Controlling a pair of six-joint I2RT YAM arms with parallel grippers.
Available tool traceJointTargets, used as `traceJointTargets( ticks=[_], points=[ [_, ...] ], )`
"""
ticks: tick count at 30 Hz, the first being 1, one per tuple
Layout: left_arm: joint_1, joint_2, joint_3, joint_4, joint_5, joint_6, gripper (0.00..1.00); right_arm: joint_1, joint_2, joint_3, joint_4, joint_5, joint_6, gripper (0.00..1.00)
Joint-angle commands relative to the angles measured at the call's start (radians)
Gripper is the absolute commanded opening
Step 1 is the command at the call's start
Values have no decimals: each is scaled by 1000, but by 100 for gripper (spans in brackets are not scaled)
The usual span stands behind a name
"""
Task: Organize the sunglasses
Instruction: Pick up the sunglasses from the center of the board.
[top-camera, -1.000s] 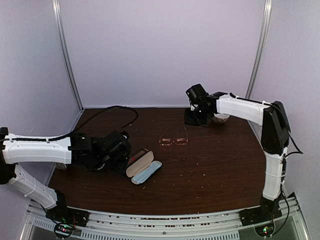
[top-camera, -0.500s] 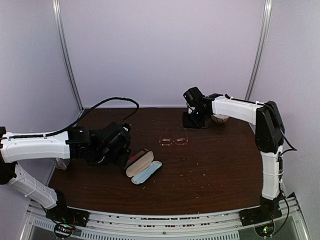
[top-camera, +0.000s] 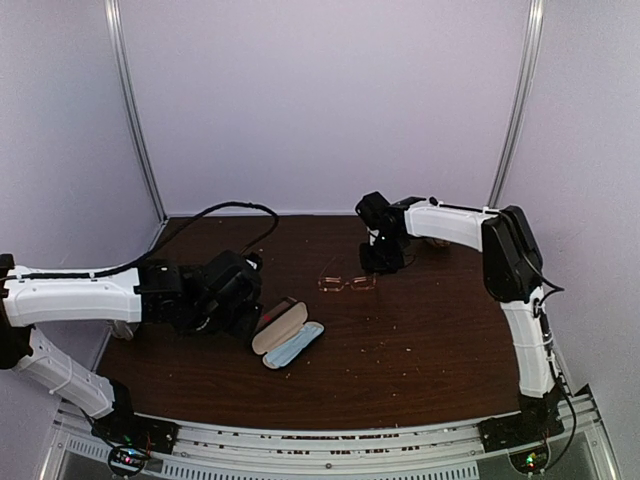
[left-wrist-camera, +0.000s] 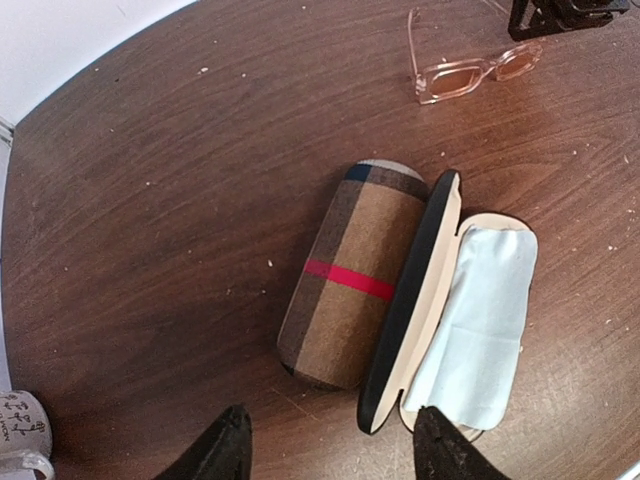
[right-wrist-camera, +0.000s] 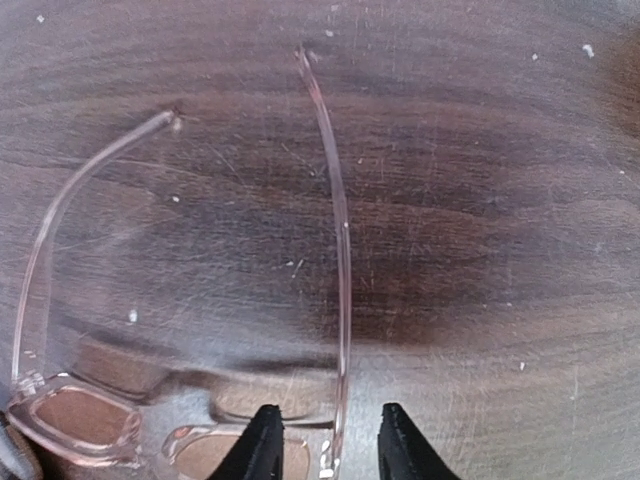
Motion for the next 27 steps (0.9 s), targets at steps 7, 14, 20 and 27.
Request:
traceJointTargets(
  ticks=[7, 14, 20, 27],
  points=[
    [6, -39, -46, 65, 11, -2, 58, -3, 90, 100, -66, -4, 25, 10],
    [6, -50, -58, 59, 8, -7, 58, -3, 36, 54, -38, 25, 36, 0],
    [6, -54, -52, 55, 8, -7, 58, -2, -53, 16, -20, 27, 36, 0],
    [6, -57, -36, 45, 0, -3, 58, -1, -204, -68, 36, 69, 18, 0]
  ],
)
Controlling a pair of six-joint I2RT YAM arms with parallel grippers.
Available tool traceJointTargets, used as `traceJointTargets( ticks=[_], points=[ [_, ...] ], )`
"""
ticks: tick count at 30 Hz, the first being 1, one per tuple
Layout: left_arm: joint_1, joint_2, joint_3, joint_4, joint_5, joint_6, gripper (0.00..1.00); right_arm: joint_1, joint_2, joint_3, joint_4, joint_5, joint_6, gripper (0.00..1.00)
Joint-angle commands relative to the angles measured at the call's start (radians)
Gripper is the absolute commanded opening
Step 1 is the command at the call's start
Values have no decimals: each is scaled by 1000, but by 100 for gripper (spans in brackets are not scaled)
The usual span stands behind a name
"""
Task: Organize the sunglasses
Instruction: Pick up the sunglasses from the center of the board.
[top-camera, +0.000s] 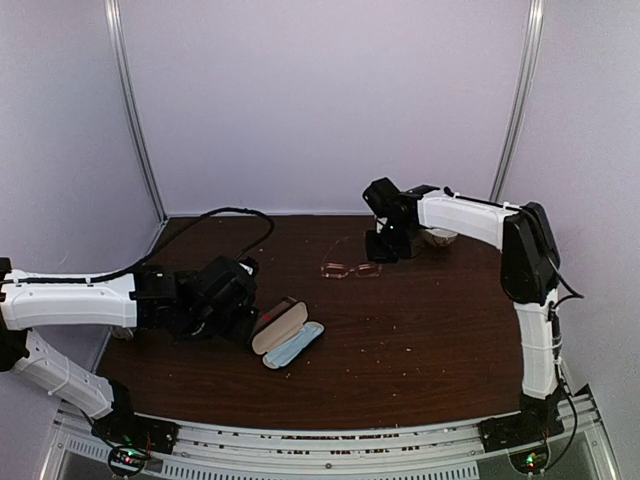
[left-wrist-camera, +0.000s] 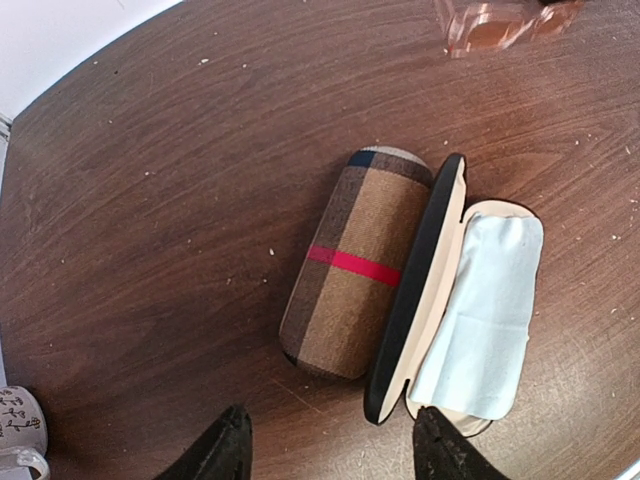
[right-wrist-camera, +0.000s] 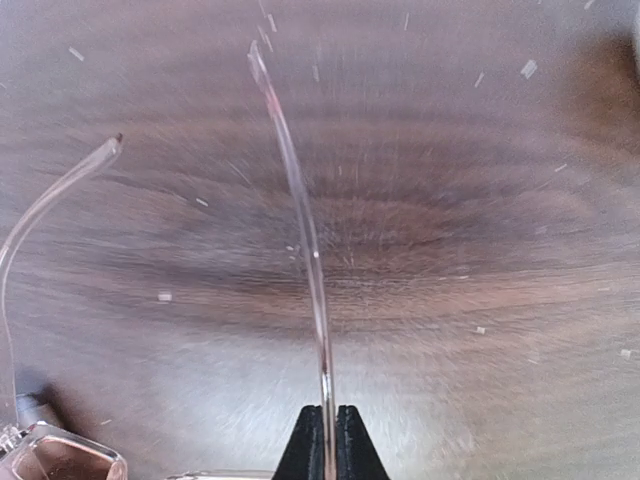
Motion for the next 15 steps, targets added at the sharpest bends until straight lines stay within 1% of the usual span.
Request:
traceJointTargets(
  ticks=[1, 7, 15],
  points=[
    [7, -24, 22, 16, -11, -1, 58, -1, -137, -44, 57, 54, -16, 0],
    [21, -21, 60, -2, 0, 19, 58, -1, -294, -187, 159, 77, -61, 0],
    [55, 13, 129, 1, 56, 56, 58, 24, -519, -440, 312, 28, -134, 0]
  ],
)
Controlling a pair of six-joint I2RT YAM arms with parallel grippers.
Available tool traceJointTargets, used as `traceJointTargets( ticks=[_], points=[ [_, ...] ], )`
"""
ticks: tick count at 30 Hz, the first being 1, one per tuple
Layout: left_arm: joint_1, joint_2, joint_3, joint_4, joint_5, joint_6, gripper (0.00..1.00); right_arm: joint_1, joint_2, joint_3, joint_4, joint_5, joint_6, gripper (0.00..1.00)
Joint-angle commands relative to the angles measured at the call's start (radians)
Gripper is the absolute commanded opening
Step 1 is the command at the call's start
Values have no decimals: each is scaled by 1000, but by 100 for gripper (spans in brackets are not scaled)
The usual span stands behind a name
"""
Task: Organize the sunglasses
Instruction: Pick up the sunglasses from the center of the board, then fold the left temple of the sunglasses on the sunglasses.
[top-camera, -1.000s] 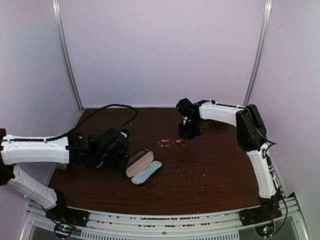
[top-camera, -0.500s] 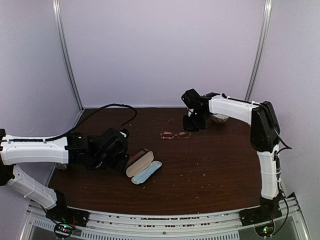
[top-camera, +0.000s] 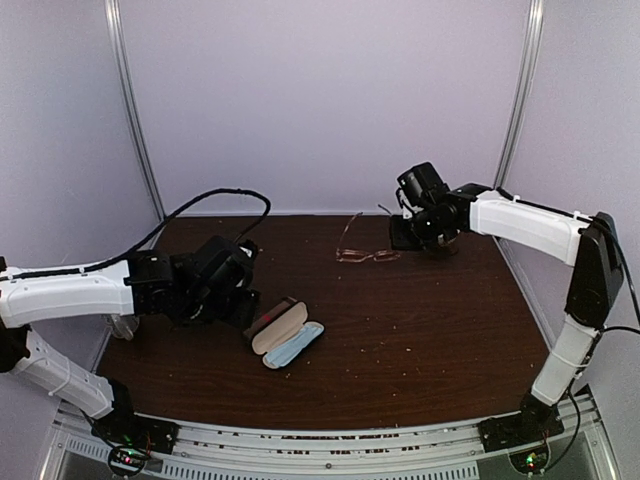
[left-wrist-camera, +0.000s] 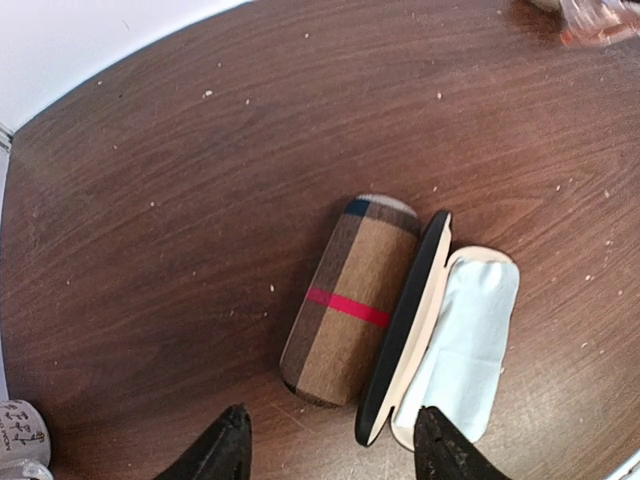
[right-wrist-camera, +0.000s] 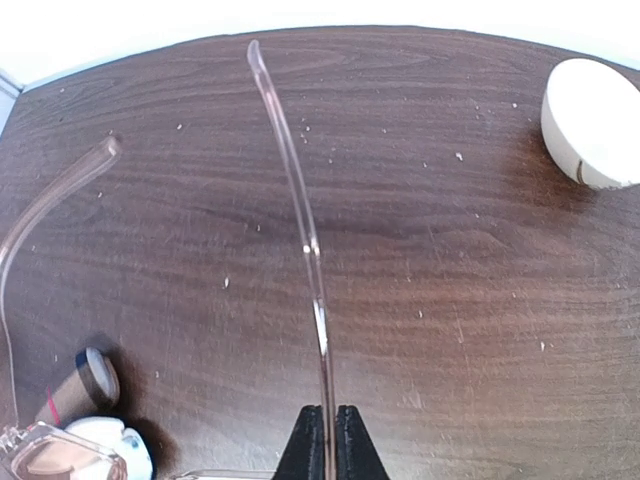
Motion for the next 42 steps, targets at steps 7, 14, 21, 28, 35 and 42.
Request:
traceJointTargets(
  ticks=[7, 14, 21, 28, 35, 42],
  points=[
    [54, 59, 122, 26, 97, 78, 59, 44, -254, -327, 225, -25, -98, 0],
    [55, 161, 216, 17, 132, 120, 58, 65, -340, -458, 280, -68, -121, 0],
    [53, 258, 308, 22, 197, 141, 53, 129, -376, -474, 275, -58, -145, 0],
    [28, 323, 362, 44, 236, 152, 52, 203, -367, -463, 273, -42, -154, 0],
    [2, 379, 385, 57, 256, 159, 50, 251, -332, -428, 254, -19, -161, 0],
    [-19, 432, 398, 74, 283, 172, 49, 265, -304, -389, 235, -8, -164, 0]
  ],
)
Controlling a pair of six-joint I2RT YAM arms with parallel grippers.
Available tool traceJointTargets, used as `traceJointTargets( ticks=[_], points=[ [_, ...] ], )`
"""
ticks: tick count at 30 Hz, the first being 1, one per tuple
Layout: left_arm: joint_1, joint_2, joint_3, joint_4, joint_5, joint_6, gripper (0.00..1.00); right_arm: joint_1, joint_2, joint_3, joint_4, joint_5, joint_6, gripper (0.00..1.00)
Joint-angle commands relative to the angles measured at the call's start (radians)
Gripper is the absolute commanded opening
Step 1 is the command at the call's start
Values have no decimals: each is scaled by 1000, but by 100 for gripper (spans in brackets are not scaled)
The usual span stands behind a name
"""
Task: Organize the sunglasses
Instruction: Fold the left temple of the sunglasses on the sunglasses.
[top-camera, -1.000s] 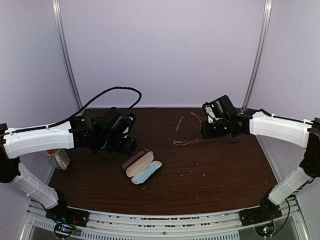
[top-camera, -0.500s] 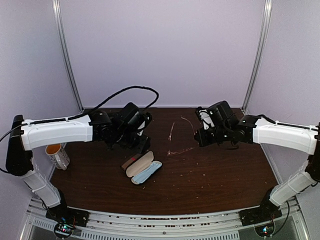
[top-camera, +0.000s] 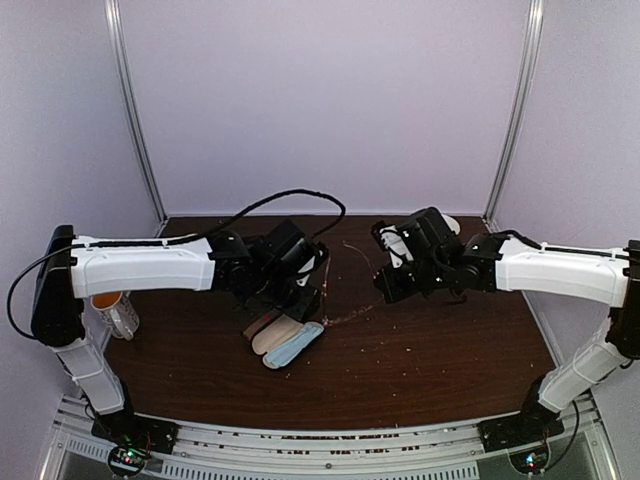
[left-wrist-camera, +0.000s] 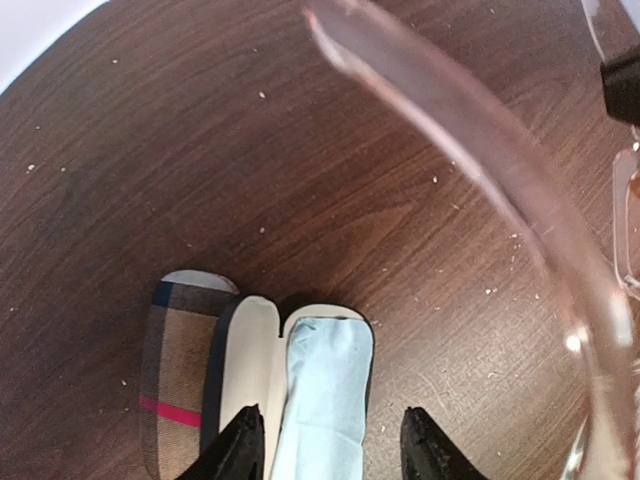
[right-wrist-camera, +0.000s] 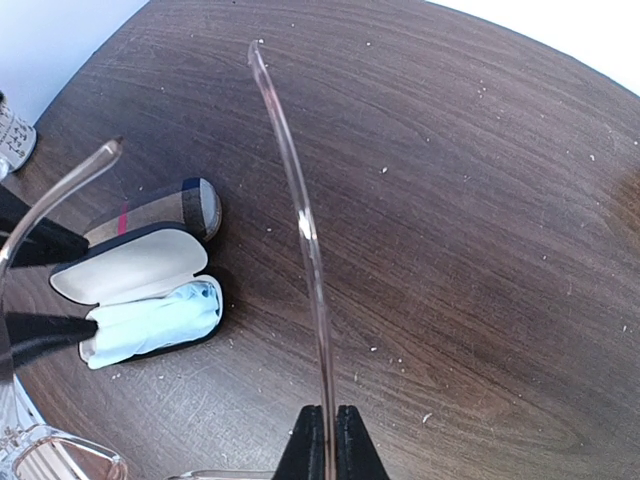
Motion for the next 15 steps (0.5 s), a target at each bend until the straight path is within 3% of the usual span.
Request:
traceJointTargets(
  ticks=[1, 15],
  points=[
    [-14, 33, 41, 45, 31, 20, 49, 9, 13, 53, -4, 35, -12, 0],
    [-24, 80, 71, 52, 56, 60, 47, 13, 41, 86, -5, 53, -6, 0]
  ],
)
